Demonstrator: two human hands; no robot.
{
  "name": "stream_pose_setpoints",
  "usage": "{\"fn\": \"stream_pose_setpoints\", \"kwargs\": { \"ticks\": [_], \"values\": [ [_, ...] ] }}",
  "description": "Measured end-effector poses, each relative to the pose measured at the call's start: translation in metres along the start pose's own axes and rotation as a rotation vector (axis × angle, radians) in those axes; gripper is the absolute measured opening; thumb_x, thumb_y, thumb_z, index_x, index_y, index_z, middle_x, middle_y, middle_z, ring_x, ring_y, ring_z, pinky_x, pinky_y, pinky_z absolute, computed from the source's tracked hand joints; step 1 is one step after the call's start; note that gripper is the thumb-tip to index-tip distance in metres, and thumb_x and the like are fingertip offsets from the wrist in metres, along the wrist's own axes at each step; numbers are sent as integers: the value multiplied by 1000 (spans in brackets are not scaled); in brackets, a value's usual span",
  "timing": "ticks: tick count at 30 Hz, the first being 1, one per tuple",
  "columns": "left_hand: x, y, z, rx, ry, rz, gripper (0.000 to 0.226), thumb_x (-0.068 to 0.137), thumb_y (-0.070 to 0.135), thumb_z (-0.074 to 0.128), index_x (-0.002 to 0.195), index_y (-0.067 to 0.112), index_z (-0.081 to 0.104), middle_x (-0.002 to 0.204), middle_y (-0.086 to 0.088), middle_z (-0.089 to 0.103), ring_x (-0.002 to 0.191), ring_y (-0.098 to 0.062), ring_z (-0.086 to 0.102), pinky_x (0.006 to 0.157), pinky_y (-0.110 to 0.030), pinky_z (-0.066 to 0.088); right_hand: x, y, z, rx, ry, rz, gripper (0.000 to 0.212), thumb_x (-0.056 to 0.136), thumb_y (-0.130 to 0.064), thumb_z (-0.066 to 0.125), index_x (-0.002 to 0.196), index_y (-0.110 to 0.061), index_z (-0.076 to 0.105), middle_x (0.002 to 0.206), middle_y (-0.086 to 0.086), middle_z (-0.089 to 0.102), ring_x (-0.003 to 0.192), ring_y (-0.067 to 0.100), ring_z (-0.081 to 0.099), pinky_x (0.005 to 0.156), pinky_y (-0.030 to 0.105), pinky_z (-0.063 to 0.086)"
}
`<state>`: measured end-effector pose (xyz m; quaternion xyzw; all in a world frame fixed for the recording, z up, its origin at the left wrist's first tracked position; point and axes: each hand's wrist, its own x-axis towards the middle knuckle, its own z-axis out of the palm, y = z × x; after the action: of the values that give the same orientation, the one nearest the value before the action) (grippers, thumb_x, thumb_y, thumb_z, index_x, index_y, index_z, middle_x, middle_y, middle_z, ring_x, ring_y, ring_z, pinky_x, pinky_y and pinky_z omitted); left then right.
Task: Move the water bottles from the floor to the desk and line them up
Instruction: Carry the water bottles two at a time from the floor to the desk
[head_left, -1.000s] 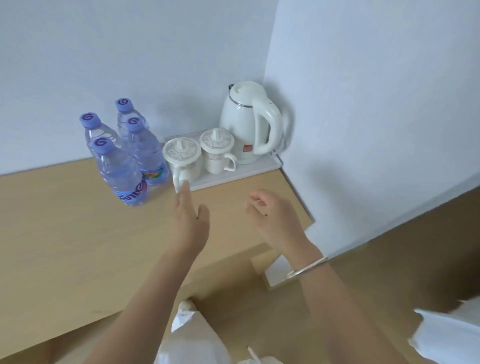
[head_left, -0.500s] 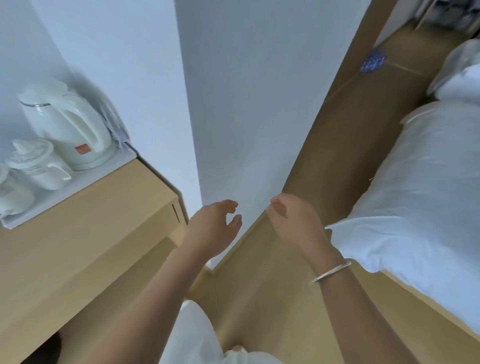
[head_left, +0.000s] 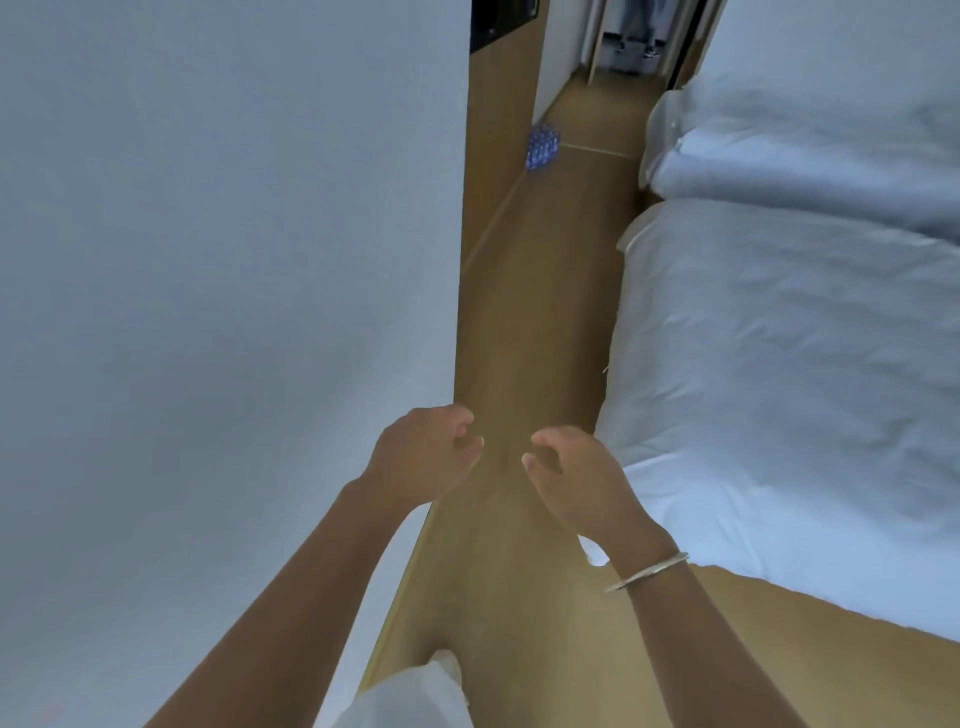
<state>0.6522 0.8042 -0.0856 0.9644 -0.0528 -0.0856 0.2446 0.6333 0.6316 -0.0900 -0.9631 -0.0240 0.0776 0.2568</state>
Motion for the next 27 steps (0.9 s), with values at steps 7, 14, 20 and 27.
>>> {"fn": "stream_pose_setpoints", "kwargs": {
  "ticks": [7,14,20,27],
  "values": [
    [118,25,-19,32,-94,109,26,94,36,48,110,19,59,111,5,64,100,-16,60,83,-28,45,92,22,-37,46,96,111,37,95,-31,47,128,-14,53,130,0,53,119,15,47,100,26,36],
    [215,50,-17,38,-128,156,36,95,36,48,125,17,55,119,4,61,107,-16,57,92,-30,46,175,52,-53,81,132,136,39,95,-33,47,130,-15,51,132,-2,52,121,14,46,101,26,36],
    [328,84,-1,61,-161,214,39,95,37,48,128,17,54,121,4,62,106,-15,59,90,-32,49,264,103,-82,102,134,158,40,95,-33,48,131,-16,50,135,-1,50,123,16,46,103,26,35],
    [469,139,-3,23,-155,166,42,94,39,49,131,20,52,126,6,60,111,-13,57,95,-35,47,386,156,-154,116,218,104,37,96,-31,46,131,-19,50,132,-4,52,114,14,50,100,25,38]
  ]
}}
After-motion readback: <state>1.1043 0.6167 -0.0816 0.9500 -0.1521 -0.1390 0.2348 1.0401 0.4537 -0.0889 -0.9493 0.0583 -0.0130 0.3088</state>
